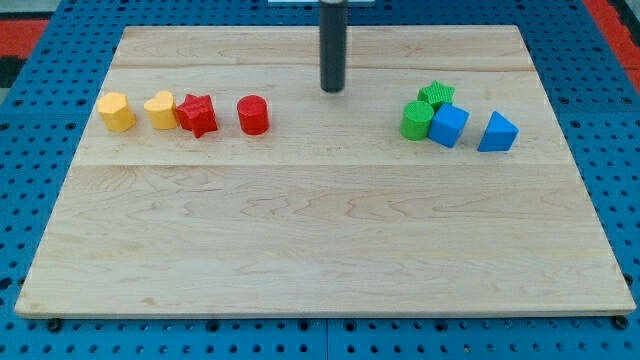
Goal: Adjust the red star in between the yellow heart and red circle
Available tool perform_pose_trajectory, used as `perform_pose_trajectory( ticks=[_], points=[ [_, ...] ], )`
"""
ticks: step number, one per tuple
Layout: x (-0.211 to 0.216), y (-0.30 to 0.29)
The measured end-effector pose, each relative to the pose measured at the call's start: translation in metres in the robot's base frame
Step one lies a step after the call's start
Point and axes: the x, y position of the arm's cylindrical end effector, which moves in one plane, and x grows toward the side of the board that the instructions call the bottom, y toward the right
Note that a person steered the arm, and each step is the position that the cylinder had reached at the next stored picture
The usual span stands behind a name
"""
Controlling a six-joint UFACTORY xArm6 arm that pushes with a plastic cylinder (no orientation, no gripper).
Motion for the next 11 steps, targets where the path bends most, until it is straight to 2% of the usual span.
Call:
perform_pose_trajectory(
  ticks=[1, 2, 3, 4, 7, 11],
  points=[
    [0.057, -0.045],
    [0.089, -0.096],
    [0.094, -0.139],
    [0.071, -0.159],
    [0.076, -0.207],
    [0.054, -0.184]
  ],
)
